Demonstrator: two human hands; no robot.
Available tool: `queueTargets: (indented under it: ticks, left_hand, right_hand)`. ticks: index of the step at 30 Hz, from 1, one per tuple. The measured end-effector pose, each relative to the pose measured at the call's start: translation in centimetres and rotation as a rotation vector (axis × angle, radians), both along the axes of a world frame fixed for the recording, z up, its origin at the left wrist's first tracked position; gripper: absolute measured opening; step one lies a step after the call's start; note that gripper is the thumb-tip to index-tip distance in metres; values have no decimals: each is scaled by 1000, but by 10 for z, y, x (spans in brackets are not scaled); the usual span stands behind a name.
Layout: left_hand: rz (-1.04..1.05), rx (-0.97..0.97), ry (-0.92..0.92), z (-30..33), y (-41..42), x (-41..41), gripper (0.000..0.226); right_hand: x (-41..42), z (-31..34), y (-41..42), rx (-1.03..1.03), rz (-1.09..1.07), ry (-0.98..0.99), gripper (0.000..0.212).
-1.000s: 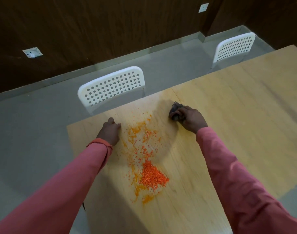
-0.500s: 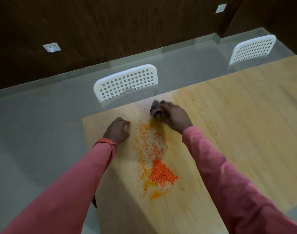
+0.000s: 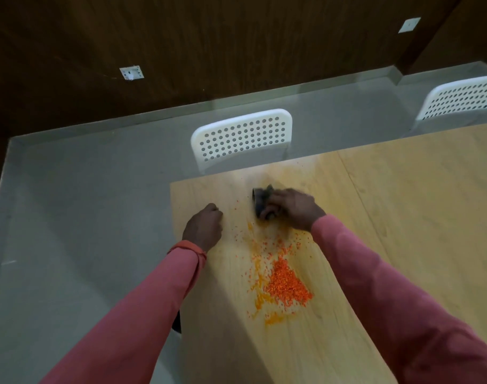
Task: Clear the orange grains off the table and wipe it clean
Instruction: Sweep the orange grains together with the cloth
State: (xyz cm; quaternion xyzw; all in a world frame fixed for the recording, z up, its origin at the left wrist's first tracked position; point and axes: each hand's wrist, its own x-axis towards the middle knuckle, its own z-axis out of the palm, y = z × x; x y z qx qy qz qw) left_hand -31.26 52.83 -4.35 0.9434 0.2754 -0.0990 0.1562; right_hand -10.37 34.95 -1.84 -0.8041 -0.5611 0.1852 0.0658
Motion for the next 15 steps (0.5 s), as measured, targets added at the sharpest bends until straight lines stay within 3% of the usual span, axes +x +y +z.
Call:
queueTargets:
  ticks: [4, 7, 13, 15]
  left_hand:
    - [22, -38, -6, -4, 2, -2, 25]
    - [30, -43, -14, -1, 0, -11, 32]
    - [91, -34, -79, 2, -2, -47, 37]
    - [136, -47, -97, 1, 0, -59, 37]
  right_hand:
    - [-27, 6, -38, -48, 153, 125, 29]
    - [-17, 16, -31, -48, 102, 226, 34]
    - [-3, 16, 57, 179, -25, 120, 33]
    - [-9, 7, 83, 169, -30, 73, 36]
